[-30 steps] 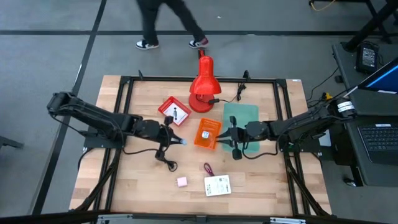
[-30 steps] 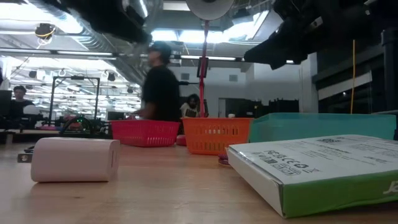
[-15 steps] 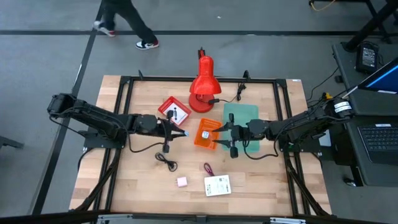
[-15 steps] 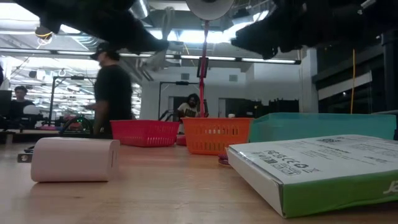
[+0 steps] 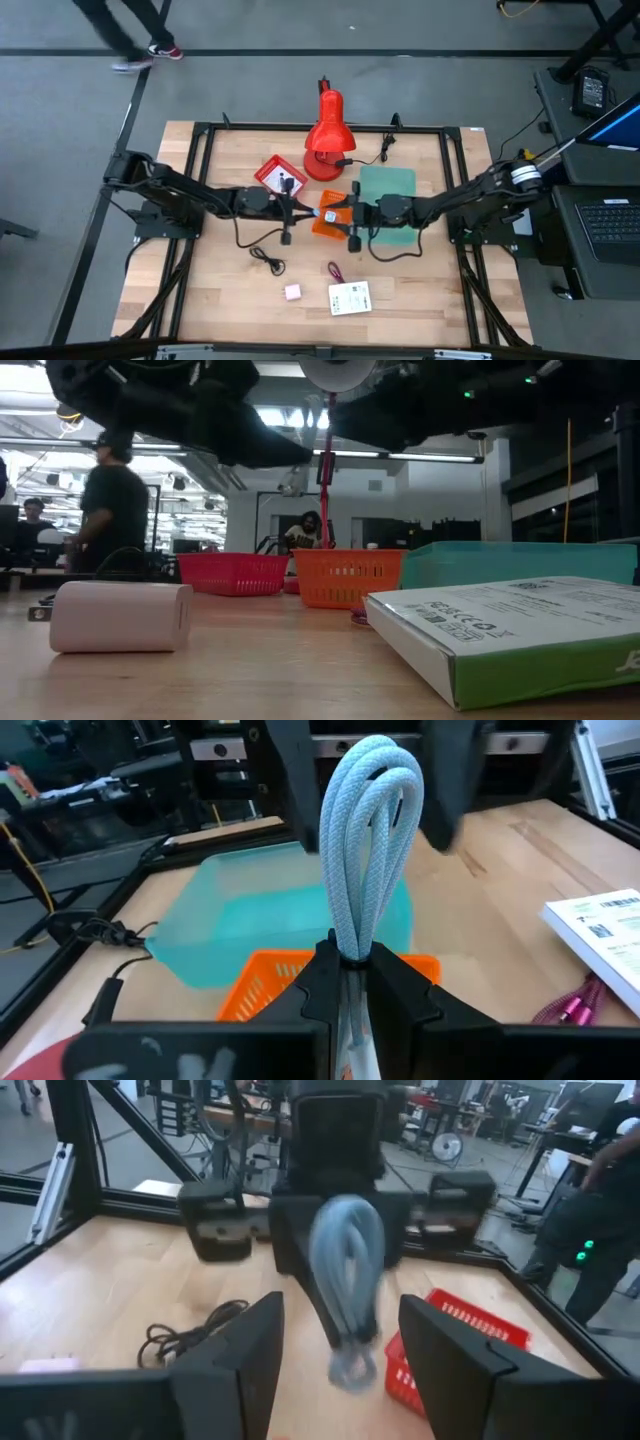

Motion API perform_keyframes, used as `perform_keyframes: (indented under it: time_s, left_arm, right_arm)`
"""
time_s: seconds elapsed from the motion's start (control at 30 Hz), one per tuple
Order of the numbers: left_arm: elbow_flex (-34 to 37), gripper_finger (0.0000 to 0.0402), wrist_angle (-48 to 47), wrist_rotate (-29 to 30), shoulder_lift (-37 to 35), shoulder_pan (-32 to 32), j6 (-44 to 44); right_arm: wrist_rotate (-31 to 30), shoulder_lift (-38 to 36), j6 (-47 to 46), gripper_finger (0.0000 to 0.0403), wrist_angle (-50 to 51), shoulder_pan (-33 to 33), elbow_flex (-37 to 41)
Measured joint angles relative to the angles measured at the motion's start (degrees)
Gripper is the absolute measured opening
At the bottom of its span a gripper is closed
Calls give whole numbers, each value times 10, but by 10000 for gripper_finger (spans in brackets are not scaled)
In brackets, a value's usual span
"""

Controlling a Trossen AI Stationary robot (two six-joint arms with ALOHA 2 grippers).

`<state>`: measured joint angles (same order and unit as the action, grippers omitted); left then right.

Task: Pick and place items into bin
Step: Put the blue charger cable into the green bin

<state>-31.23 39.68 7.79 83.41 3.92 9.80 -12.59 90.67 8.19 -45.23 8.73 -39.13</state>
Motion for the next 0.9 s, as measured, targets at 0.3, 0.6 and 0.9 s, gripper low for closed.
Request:
perform_keyframes:
  time_s: [0.3,0.6,0.9]
  left_arm:
    - [-16,27,0,0,16,1,18]
    - [-16,27,0,-5,16,1,18]
    - [-16,43,-2,-18,16,1,12]
  right_arm:
    - [0,46,14,187,8,-3,-43]
    - [0,46,11,106,9,-7,-43]
    - [0,46,11,12,9,-7,-43]
